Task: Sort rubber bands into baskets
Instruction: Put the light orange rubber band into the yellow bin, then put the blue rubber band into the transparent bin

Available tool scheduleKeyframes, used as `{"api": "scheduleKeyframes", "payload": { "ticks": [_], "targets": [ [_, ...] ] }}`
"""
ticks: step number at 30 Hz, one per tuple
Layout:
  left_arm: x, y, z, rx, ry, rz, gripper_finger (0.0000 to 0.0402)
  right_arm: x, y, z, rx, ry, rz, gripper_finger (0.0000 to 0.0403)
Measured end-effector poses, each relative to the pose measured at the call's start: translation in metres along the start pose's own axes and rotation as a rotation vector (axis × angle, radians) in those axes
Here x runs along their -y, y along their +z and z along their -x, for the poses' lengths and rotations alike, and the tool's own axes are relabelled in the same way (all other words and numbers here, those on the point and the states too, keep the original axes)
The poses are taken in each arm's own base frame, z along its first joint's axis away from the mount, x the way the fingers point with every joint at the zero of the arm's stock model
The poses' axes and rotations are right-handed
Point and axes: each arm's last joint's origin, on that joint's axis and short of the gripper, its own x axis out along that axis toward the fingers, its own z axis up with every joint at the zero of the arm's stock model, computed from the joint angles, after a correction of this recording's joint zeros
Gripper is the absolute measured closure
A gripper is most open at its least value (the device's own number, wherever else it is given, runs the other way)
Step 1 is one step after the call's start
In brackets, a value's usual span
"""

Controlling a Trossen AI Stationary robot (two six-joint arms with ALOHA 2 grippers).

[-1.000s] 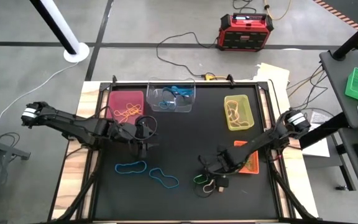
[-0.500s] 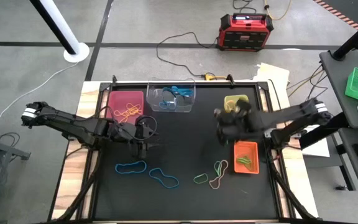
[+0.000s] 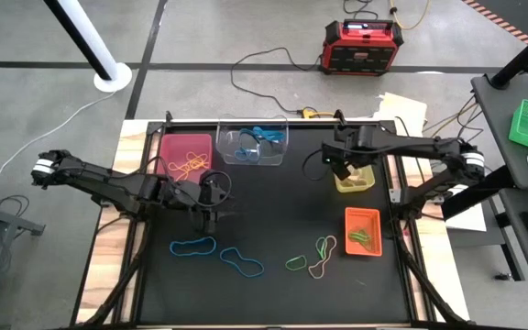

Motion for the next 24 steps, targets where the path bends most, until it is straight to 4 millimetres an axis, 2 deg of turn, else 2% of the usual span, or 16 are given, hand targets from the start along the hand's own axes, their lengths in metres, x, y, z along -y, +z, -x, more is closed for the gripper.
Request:
{"api": "scheduleKeyframes", "payload": {
  "ticks": [5, 11, 16, 20, 24],
  "targets": [
    [0.000, 0.000, 0.000, 0.000, 0.000, -0.002, 0.0206, 0.000, 0.001, -0.002, -0.003, -0.002, 0.006, 0.0313],
    [0.000, -0.002, 0.000, -0.025, -0.014, 0.007, 0.0206, -0.003, 0.004, 0.015, 0.058, 0.053, -0.002, 0.0244],
    [0.007, -0.008, -0.002, -0.086, -0.192, 0.038, 0.0206, -0.013, 0.002, 0.032, 0.141, 0.124, 0.033, 0.0211],
    [0.016, -0.022, -0.015, -0.192, -0.329, 0.048, 0.0206, -0.024, -0.002, 0.043, 0.204, 0.177, 0.068, 0.0203],
    [0.027, -0.037, -0.044, -0.225, -0.345, 0.042, 0.0206, -0.037, -0.008, 0.049, 0.264, 0.235, 0.091, 0.0202]
  ]
}}
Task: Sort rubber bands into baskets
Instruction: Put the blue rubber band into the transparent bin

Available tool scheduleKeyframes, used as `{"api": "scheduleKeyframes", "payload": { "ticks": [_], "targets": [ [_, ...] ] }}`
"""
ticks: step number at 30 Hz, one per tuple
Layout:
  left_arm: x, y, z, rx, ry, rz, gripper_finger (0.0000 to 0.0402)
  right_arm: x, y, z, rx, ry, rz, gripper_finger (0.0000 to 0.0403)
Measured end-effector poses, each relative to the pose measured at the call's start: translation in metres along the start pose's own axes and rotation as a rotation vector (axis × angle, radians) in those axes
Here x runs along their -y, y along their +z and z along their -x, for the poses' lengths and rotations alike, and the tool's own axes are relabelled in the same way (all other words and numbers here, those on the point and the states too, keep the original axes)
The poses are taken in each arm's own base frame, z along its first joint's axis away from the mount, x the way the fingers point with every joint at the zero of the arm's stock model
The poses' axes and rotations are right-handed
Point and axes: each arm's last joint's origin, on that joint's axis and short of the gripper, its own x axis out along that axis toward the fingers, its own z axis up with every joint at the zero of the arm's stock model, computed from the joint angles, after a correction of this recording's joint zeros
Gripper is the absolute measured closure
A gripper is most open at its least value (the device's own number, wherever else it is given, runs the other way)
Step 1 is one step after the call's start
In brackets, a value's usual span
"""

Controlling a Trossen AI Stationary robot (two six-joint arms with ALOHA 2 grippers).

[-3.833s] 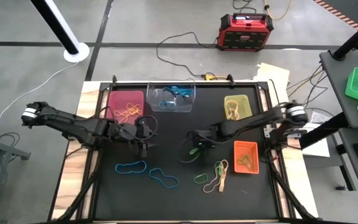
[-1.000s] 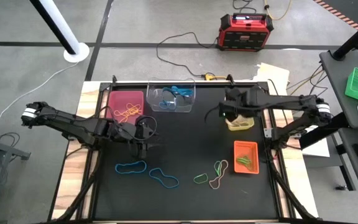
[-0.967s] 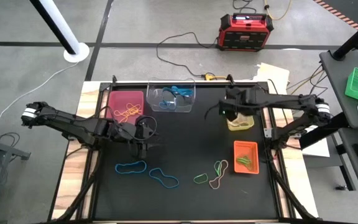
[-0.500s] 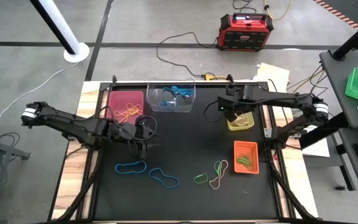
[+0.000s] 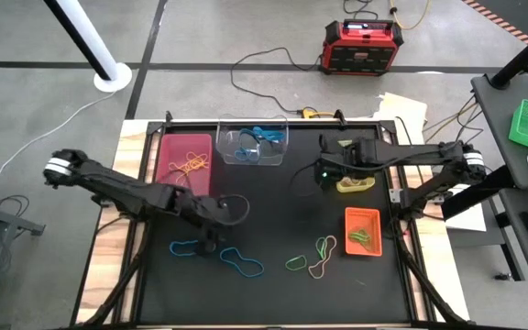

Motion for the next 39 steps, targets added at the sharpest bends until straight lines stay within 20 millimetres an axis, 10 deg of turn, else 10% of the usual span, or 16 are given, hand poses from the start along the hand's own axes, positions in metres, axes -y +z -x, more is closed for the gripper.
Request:
{"api": "scheduleKeyframes", "payload": {
  "ticks": [18, 24, 28, 39],
  "targets": [
    [0.016, -0.031, -0.077, -0.212, 0.037, 0.134, 0.0208, -0.026, -0.009, 0.012, 0.167, 0.024, 0.126, 0.0202],
    [0.020, -0.030, -0.084, -0.212, 0.117, 0.104, 0.0284, -0.028, -0.011, 0.013, 0.170, 0.029, 0.137, 0.0202],
    [0.022, -0.025, -0.079, -0.265, 0.141, 0.085, 0.0385, -0.030, -0.013, 0.014, 0.173, 0.035, 0.147, 0.0202],
    [0.010, 0.052, -0.002, -0.048, 0.317, -0.224, 0.0401, -0.030, -0.012, 0.014, 0.233, -0.015, 0.112, 0.0202]
  ]
}}
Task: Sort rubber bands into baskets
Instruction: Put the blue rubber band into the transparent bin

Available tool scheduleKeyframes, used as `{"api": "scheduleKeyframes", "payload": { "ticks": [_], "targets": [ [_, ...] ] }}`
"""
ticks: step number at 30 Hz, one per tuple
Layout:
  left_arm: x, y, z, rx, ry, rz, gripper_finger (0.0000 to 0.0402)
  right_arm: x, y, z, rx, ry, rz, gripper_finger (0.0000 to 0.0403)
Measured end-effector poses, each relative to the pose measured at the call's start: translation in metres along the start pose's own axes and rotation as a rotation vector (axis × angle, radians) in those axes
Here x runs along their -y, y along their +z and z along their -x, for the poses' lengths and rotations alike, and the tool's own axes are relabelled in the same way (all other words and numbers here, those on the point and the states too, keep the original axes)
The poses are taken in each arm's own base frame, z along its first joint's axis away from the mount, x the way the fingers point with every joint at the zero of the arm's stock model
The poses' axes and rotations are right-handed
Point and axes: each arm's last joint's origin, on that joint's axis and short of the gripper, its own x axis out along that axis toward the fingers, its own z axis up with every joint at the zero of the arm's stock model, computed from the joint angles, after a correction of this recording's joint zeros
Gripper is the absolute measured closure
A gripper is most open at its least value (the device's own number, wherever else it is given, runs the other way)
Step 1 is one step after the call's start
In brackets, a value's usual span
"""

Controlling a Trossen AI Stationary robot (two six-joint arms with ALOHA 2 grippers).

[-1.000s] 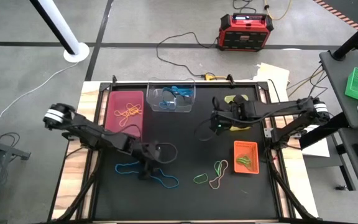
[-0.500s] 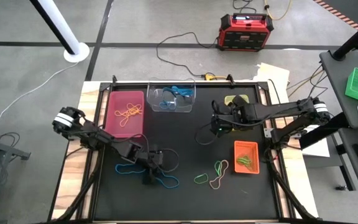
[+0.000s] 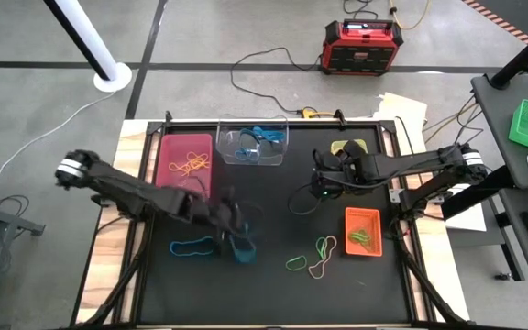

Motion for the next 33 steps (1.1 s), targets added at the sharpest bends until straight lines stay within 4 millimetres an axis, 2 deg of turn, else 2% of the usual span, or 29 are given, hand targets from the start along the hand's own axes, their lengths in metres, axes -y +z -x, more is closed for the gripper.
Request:
{"api": "scheduleKeyframes", "payload": {
  "ticks": [2, 4, 8, 10, 14, 17, 21, 25, 30, 33],
  "targets": [
    [-0.025, 0.014, 0.021, 0.083, 0.099, -0.022, 0.0401, -0.002, 0.001, -0.001, 0.016, 0.005, -0.016, 0.0202],
    [-0.052, 0.020, 0.038, 0.112, 0.240, -0.044, 0.0401, -0.004, 0.000, -0.003, 0.028, 0.012, -0.027, 0.0202],
    [-0.114, 0.022, 0.062, 0.121, 0.522, -0.043, 0.0401, -0.010, -0.002, -0.011, 0.053, 0.031, -0.051, 0.0202],
    [-0.146, 0.017, 0.070, 0.124, 0.576, -0.018, 0.0401, -0.013, -0.002, -0.014, 0.074, 0.046, -0.063, 0.0202],
    [-0.204, -0.009, 0.065, 0.097, 0.556, 0.079, 0.0401, -0.019, -0.004, -0.020, 0.104, 0.074, -0.082, 0.0202],
    [-0.237, -0.031, 0.053, 0.074, 0.533, 0.150, 0.0401, -0.022, -0.005, -0.024, 0.121, 0.089, -0.097, 0.0202],
    [-0.260, -0.057, 0.028, 0.005, 0.465, 0.257, 0.0401, -0.025, -0.009, -0.029, 0.126, 0.094, -0.103, 0.0202],
    [-0.272, -0.060, 0.012, -0.043, 0.448, 0.319, 0.0390, -0.026, -0.014, -0.033, 0.103, 0.103, -0.099, 0.0202],
    [-0.277, -0.055, 0.003, -0.101, 0.363, 0.322, 0.0334, -0.029, -0.020, -0.036, 0.032, 0.195, -0.060, 0.0202],
    [-0.280, -0.049, 0.003, -0.115, 0.333, 0.326, 0.0288, -0.037, -0.025, -0.039, 0.019, 0.303, 0.084, 0.0202]
  ]
}}
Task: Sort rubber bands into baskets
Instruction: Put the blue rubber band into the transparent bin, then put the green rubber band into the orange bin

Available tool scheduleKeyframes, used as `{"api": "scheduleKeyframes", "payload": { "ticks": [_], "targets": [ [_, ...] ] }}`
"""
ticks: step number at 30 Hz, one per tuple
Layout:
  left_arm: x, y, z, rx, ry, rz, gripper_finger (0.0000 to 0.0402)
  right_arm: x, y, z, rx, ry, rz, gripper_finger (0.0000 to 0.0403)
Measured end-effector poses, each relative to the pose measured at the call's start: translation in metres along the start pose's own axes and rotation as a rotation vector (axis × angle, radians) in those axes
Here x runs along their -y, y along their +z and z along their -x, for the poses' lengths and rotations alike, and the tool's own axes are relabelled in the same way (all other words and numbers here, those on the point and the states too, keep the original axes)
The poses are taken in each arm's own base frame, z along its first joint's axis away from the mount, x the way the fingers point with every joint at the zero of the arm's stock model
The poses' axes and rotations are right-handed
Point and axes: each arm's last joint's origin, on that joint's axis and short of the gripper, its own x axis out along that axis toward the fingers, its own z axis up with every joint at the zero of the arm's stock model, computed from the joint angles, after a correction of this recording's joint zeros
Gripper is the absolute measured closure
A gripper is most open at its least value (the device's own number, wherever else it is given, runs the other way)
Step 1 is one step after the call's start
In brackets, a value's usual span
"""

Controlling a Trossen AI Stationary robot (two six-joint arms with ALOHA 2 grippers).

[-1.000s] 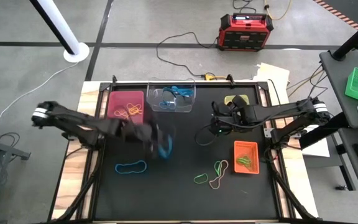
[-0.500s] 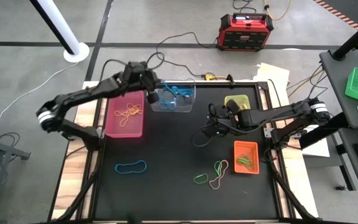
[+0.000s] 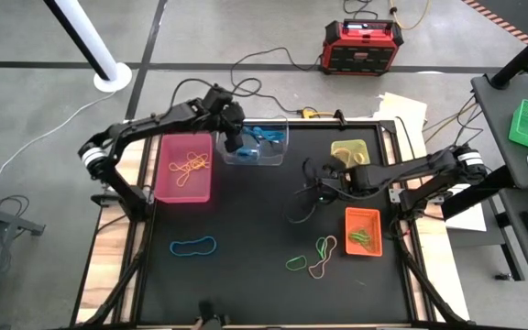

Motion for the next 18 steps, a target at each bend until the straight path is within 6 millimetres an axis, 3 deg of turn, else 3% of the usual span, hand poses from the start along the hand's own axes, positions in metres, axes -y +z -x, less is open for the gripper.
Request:
{"api": "scheduleKeyframes", "payload": {
  "ticks": [3, 6, 12, 18],
  "targets": [
    [0.004, 0.005, 0.008, -0.004, -0.035, -0.009, 0.0248, -0.020, -0.011, -0.009, -0.015, 0.276, 0.180, 0.0202],
    [0.018, 0.012, 0.029, 0.064, -0.103, -0.024, 0.0227, -0.043, -0.024, -0.020, 0.007, 0.470, 0.265, 0.0206],
    [0.069, 0.019, 0.082, 0.201, -0.180, -0.078, 0.0230, -0.085, -0.050, -0.032, -0.020, 0.551, 0.367, 0.0221],
    [0.121, 0.012, 0.135, 0.319, -0.232, -0.113, 0.0235, -0.135, -0.062, -0.033, -0.079, 0.611, 0.420, 0.0232]
  ]
}}
